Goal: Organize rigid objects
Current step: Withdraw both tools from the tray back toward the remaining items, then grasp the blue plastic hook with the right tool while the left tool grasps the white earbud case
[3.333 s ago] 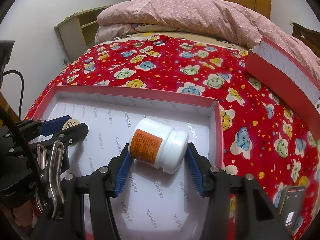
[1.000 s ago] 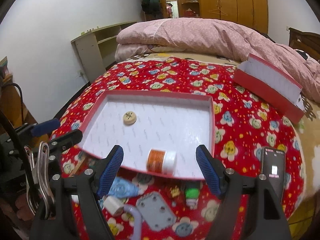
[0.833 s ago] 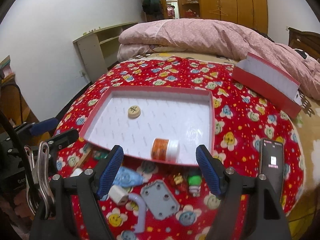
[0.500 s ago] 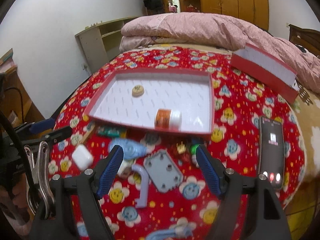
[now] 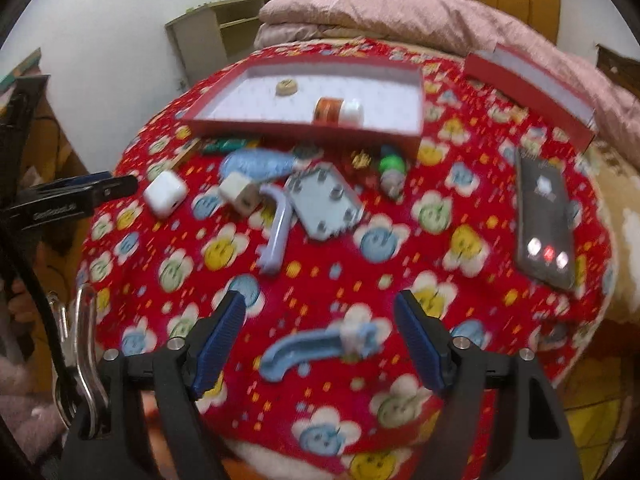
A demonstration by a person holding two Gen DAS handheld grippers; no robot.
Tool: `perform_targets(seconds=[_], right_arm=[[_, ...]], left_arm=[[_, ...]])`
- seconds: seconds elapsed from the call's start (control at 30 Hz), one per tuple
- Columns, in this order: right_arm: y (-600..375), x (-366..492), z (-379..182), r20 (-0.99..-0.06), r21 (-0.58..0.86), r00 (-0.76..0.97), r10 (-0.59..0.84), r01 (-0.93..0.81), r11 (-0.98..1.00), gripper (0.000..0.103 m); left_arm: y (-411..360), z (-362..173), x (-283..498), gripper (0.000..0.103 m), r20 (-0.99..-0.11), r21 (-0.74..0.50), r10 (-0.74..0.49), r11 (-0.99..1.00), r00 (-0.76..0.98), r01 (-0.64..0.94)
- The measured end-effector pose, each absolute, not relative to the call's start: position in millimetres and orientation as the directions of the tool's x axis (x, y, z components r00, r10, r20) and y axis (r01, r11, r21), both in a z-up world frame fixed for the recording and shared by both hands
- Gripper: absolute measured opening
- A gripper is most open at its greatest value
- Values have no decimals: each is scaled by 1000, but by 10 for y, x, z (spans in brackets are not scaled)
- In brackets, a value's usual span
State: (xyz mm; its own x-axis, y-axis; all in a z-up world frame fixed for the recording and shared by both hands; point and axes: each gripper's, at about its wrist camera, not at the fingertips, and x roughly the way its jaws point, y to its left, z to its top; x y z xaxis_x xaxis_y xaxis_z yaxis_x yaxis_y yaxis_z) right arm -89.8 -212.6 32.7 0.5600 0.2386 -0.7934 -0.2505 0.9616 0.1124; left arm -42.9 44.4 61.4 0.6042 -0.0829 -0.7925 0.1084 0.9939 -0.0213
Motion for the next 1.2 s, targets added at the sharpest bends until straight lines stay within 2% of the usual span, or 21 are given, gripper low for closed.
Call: perform_targets(seconds=[0.03,0.07,0.43,0.6,0.73,1.2], right_arm=[[-2136,-922,296,-796,120,552,249,-260,958,91],[-2134,-950,263,-799,116,547,251,-269,956,92],[-2017,-961,-18,-838,19,513,189,-317,948,92],[-1988,-951,-102,-844,-19,517,143,-294,956,87],[-1994,-970,-82,-834,-25,534,140,-290,957,75],[-1997,-789,10,-801,30,571,179,-260,965,75]], left_arm=[[449,596,-439,68,-795,-22,-83,994,601,108],[453,578,-445,68,-797,-22,-83,994,598,108],[445,439,-451,68,-809,-35,-105,991,578,131],[414,403,-444,68,-806,-51,-131,987,578,154],[367,346,-426,68,-804,-49,-139,984,578,169],[254,189,-227,68,-802,-6,-110,984,587,176]])
